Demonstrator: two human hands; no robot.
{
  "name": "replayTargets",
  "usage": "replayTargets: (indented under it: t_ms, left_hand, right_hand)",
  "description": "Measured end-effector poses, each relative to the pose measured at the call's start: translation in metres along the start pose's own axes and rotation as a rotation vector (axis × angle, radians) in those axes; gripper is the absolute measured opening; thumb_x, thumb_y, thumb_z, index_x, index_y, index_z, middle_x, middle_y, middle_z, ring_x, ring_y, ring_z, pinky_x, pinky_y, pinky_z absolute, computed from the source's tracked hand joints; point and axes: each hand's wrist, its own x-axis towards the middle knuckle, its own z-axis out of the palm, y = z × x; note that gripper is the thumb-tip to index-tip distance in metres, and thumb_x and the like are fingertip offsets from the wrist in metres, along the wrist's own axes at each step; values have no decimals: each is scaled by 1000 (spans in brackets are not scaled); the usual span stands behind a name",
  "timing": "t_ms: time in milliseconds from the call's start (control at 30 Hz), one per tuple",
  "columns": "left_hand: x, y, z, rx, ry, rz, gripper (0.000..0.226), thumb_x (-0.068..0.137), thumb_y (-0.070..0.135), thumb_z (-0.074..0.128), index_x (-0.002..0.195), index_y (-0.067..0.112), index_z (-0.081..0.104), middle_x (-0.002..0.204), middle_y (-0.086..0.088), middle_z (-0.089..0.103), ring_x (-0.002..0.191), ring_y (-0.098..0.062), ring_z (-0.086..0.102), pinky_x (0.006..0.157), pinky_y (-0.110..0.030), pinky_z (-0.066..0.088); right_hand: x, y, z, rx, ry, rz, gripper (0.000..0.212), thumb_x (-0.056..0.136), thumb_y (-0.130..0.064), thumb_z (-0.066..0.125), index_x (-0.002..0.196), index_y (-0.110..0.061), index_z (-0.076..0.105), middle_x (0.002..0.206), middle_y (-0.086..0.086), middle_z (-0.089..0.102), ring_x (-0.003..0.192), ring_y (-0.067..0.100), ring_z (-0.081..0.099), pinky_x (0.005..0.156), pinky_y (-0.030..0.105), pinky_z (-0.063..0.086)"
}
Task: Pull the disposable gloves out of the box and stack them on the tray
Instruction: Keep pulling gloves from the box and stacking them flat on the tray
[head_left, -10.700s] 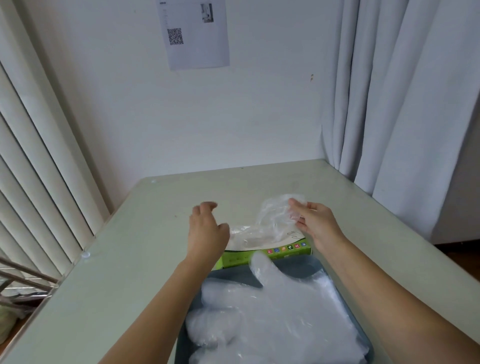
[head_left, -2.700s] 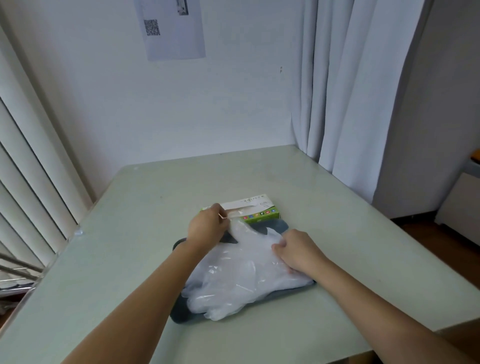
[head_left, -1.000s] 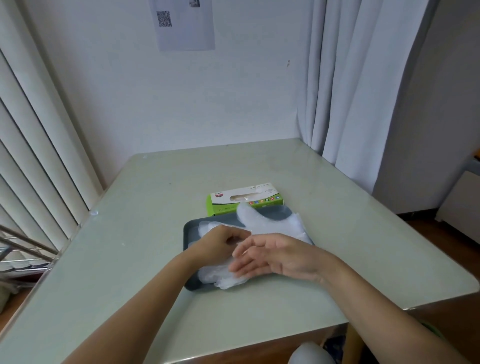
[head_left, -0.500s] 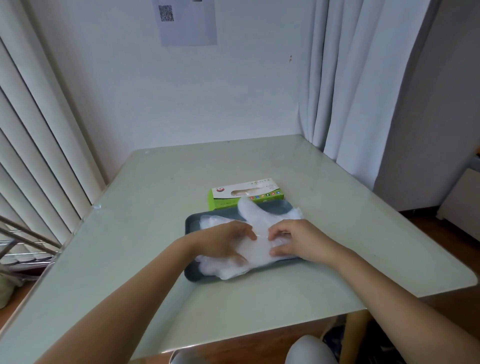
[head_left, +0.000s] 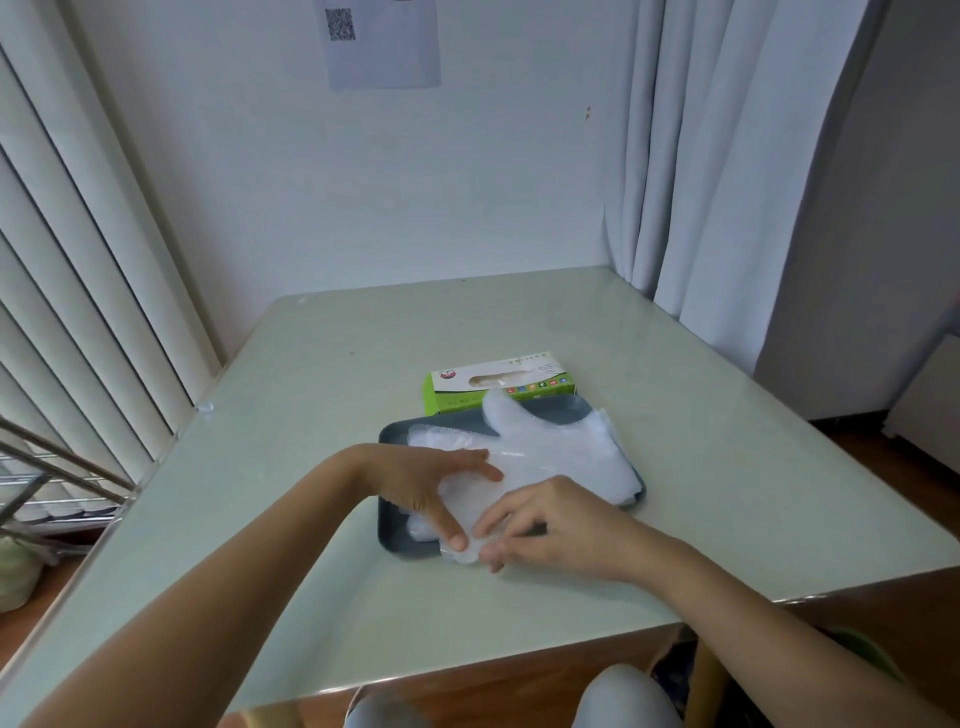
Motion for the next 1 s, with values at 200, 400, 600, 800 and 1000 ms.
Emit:
replayTargets:
  t_ms: [200,400,600,800,1000]
  left_hand:
    - [1,0,1,-13,-27,1,94,69,50,81,143,54,23,157,24,8,146,-11,12,119,-36,18]
    - [1,1,9,-14,19,31,94,77,41,78,149,44,18,158,21,-1,147,-9,5,119,-31,12]
    - [-8,-7,-6,-156,173,18,54,78,40,77,127,40,55,138,17,48,126,-3,45,110,-28,35]
    - [18,-12,-27,-471,960,-67,7,84,18,68,91,19,68,85,8,67,76,-7,61,61,-4,41]
    - [48,-22,-49,-485,942,-119,30,88,18,66,118,15,63,111,2,64,96,-9,55,76,-14,39]
  right_hand:
    - [13,21,-29,-14,308,19,18,92,-24,62,108,-26,69,114,-20,65,111,-8,55,100,14,38]
    - [23,49,-38,-450,32,376,74,86,-57,57,150,-35,24,159,-6,9,147,19,1,116,33,11]
    - [31,46,-52,-456,11,405,78,84,-56,60,150,-31,25,160,-2,8,146,18,12,114,31,20]
    - [60,35,-84,-451,256,202,53,89,-37,64,138,-24,48,145,-2,42,131,12,41,97,14,27]
    - [117,40,-107,-472,276,216,35,93,-25,58,128,-27,57,127,3,54,117,20,49,88,23,34]
